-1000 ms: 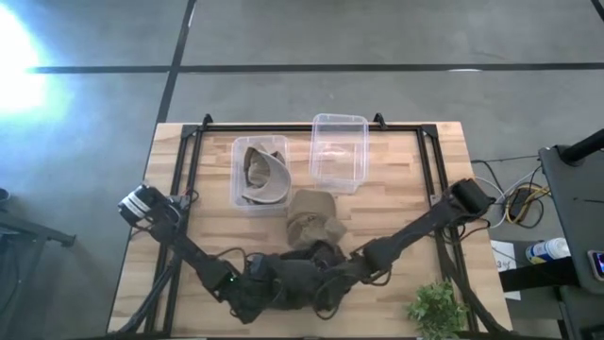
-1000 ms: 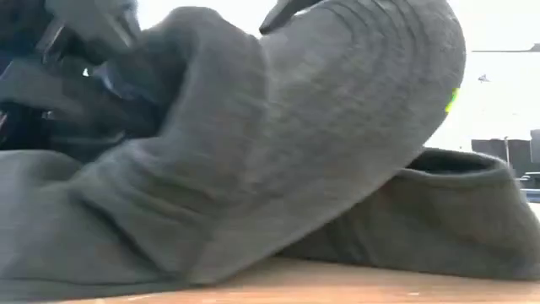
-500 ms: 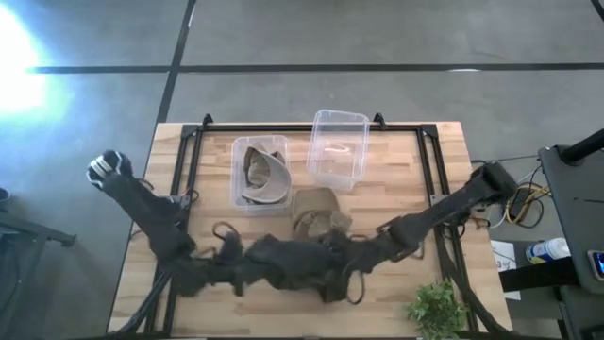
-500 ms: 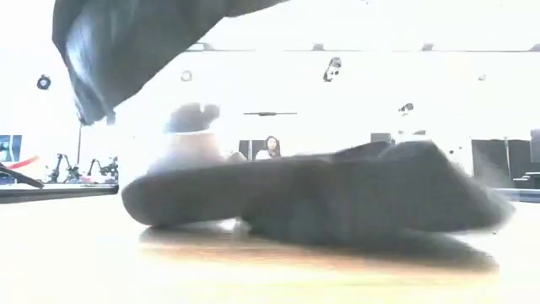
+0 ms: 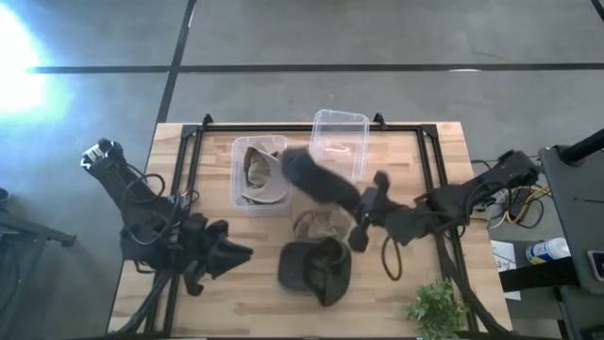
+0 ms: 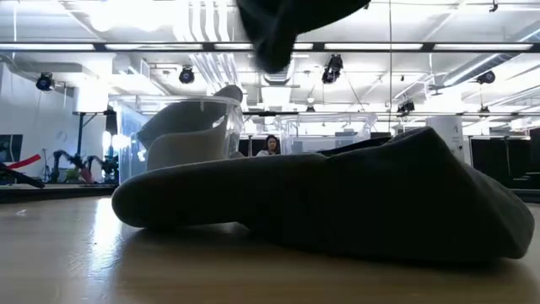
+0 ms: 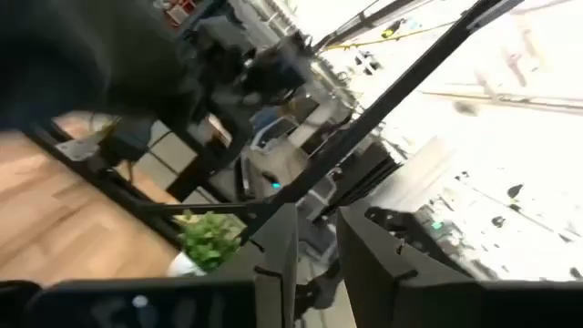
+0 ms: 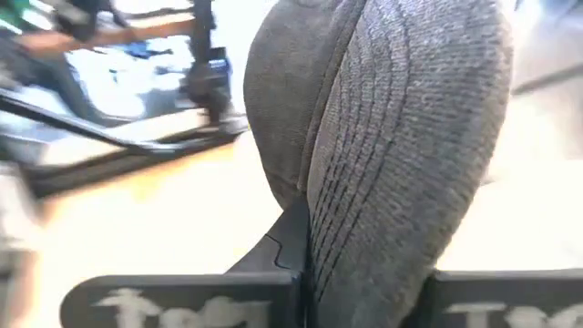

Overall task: Pick & Place hat
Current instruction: Put the top blue cap into the right transparent bin

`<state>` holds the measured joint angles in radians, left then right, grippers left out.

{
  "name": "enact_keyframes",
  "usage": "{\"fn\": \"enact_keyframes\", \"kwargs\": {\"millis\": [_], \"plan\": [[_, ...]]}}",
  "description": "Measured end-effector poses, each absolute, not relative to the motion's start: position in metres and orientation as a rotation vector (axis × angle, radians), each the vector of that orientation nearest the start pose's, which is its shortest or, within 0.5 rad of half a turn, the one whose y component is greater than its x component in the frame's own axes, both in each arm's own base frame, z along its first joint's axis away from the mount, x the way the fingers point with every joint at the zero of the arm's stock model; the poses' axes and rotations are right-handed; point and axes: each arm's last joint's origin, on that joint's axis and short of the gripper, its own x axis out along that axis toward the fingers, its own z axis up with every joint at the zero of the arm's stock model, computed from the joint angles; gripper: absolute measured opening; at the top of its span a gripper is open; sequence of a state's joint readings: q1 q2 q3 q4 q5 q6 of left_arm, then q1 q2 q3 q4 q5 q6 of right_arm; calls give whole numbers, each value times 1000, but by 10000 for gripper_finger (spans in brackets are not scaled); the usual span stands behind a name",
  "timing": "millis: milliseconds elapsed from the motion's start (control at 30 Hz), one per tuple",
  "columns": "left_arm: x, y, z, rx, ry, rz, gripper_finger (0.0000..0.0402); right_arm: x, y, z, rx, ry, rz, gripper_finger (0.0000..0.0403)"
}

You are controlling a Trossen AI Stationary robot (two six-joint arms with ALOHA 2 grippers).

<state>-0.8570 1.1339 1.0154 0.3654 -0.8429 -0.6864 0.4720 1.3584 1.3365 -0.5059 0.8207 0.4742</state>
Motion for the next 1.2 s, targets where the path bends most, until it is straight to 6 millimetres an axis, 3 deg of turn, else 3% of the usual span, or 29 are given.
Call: {"fn": "enact_keyframes", "kwargs": {"millis": [133, 233, 400, 567, 800, 1033, 1200], "plan": [[178, -171, 387, -836, -131, -20, 73, 257, 94, 383, -174, 385, -556, 14], [180, -173, 382, -818, -111, 12, 73, 257, 70, 379, -369, 521, -653, 13], [185, -177, 375, -816, -97, 66, 73, 255, 16, 363, -438, 812, -740, 13], [188, -179, 371, -804, -94, 91, 73, 262, -24, 341, -533, 1101, -674, 13], [189, -177, 370, -791, -109, 146, 73, 294, -38, 319, -863, 1393, -389, 13], [189, -176, 370, -789, -117, 167, 73, 317, -50, 276, -779, 1766, -69, 13], [189, -176, 370, -789, -117, 168, 73, 334, -48, 261, -718, 1818, 63, 13]]}}
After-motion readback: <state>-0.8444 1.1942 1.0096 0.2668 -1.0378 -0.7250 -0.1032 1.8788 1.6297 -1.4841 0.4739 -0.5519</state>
